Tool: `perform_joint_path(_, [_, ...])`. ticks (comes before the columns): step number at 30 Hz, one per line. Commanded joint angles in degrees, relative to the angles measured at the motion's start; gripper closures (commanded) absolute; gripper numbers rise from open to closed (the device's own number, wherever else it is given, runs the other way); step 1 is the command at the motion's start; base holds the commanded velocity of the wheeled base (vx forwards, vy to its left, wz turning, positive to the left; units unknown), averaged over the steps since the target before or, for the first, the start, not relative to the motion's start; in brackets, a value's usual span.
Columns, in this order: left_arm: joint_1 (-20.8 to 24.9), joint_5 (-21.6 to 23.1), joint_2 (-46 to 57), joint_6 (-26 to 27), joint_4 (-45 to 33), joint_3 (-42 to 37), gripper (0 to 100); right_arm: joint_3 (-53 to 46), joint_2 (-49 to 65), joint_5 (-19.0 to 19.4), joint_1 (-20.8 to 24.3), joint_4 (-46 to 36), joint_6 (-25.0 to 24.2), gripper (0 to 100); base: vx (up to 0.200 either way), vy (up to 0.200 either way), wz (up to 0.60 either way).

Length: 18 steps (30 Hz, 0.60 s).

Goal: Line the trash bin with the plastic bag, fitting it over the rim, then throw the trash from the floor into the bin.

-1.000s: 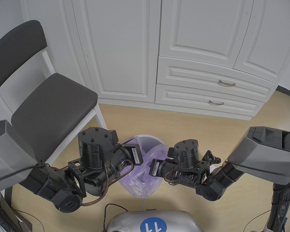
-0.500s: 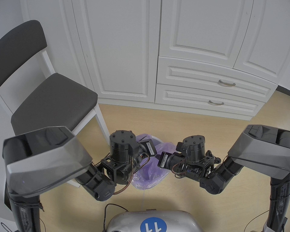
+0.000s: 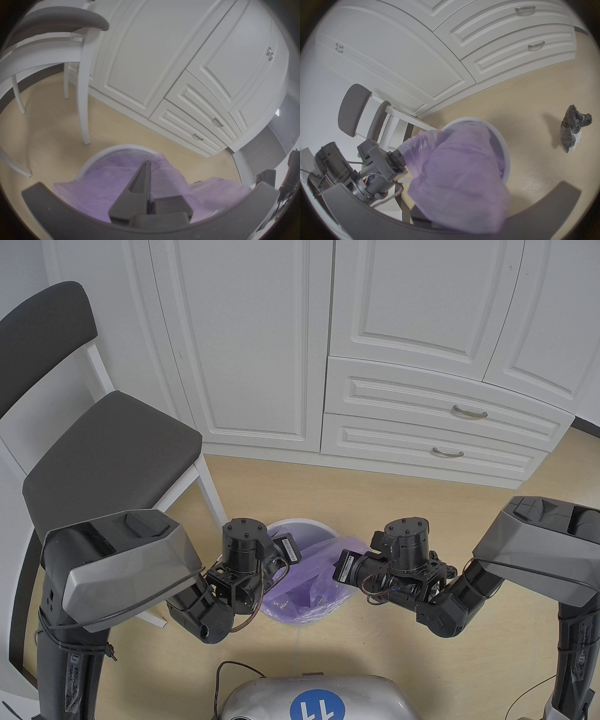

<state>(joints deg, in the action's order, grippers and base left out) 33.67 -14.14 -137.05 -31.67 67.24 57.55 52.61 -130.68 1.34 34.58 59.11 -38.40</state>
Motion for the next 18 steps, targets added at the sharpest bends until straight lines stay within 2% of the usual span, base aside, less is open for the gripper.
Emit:
perform_joint_path(1, [-2.91,-0.01,4.33,0.12,0.78,-4.38,100,-0.23,0.52,-0.11,-0.75,-0.40,1.66,100,0.000,0.000,0.00])
perform_joint_path(5, [-4.67,0.25,8.99,1.26,-0.53,-7.28,100,-0.23,0.78,-0.73,-2.42,-0.75,5.18,100,0.000,0.000,0.00])
perform_joint_path(7, [-5.46,0.78,10.57,2.93,-1.41,-8.51,100,-0.50,1.13,-0.73,-3.21,-0.93,6.32,100,0.000,0.000,0.00])
perform_joint_path(9, [-6.51,0.96,11.80,6.80,-2.82,-10.00,100,-0.67,1.75,-0.81,-4.44,-1.63,8.78,100,0.000,0.000,0.00])
perform_joint_path(10, [-6.51,0.96,11.80,6.80,-2.82,-10.00,100,-0.67,1.75,-0.81,-4.44,-1.63,8.78,100,0.000,0.000,0.00])
perform_joint_path(11, [-7.22,0.96,11.98,9.79,-3.26,-11.06,100,-0.85,1.92,-1.43,-5.49,-1.90,11.24,100,0.000,0.000,0.00])
perform_joint_path(14, [-7.92,0.96,11.80,14.27,-3.26,-13.34,100,-0.32,1.04,-6.00,-7.25,-2.77,16.34,100,0.000,0.000,0.00])
perform_joint_path(18, [-8.36,1.05,10.40,17.43,-4.05,-14.57,100,-0.50,0.61,-7.67,-8.04,-4.18,19.15,100,0.000,0.000,0.00])
